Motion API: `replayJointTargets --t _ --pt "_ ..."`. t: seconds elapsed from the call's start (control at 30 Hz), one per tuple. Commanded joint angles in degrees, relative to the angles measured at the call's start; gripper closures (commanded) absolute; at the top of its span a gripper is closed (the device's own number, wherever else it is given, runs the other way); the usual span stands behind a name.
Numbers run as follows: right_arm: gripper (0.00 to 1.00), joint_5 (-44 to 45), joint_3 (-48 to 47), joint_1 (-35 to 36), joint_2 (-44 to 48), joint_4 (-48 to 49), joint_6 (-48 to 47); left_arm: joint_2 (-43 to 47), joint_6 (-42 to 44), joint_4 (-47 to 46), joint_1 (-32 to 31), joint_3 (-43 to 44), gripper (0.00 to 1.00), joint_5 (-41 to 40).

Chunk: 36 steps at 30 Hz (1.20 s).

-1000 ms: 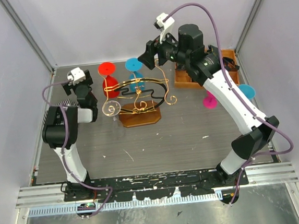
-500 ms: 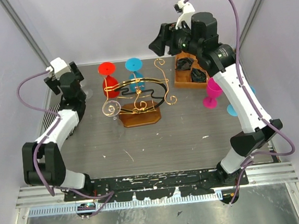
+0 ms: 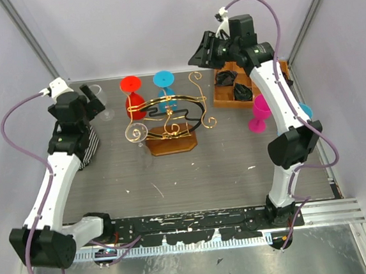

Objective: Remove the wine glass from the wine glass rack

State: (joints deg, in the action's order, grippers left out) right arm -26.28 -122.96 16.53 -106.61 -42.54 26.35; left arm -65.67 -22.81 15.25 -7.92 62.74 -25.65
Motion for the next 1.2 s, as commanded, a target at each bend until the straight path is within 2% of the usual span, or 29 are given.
replayJointTargets --t 0.0,0.17,0.47,0.93,1.03,1.17 --pt "0.49 -9.0 -4.3 1.6 -2.3 1.9 4.0 4.1 -4.6 11.8 0.1 1.3 0.02 9.2" --pt "0.49 -10.1 -2.7 3.4 -4.2 4.7 5.8 7.0 -4.7 15.6 0.0 1.1 0.02 11.9" --pt "0.50 -9.4 -2.7 4.8 -7.0 6.3 7.0 8.5 -6.5 16.3 0.0 -1.9 0.02 15.5" --pt "0.50 -8.8 -1.5 4.9 -9.5 6.9 6.7 9.0 -7.1 17.7 0.0 -1.9 0.02 16.6" --pt "0.58 -9.4 -1.1 5.0 -10.1 8.1 7.2 9.4 -7.4 17.8 0.0 -2.6 0.02 16.6" --pt "0.62 -10.2 -1.8 5.2 -11.6 8.3 7.8 9.6 -7.5 18.3 0.0 -3.1 0.02 16.4"
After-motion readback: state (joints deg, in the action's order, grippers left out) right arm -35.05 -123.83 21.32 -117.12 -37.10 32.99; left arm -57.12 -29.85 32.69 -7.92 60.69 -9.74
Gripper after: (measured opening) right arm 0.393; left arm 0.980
